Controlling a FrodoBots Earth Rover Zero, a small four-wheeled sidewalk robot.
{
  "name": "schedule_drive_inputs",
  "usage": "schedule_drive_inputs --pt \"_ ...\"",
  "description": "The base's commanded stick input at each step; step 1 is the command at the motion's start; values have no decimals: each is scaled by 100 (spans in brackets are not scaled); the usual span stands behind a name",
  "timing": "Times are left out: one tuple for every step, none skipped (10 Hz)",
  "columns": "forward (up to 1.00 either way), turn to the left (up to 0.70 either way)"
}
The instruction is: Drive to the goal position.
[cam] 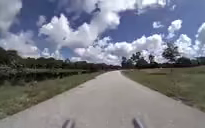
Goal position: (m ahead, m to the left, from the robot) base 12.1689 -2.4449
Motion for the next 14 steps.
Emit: schedule_drive_inputs --pt "70 0" --pt "70 0" --pt "70 0" --pt "70 0" --pt "70 0" --pt "70 17" --pt "70 35" --pt "70 35" --pt "70 35" --pt "70 35" --pt "70 15" --pt "70 0" --pt "70 0" --pt "70 0"
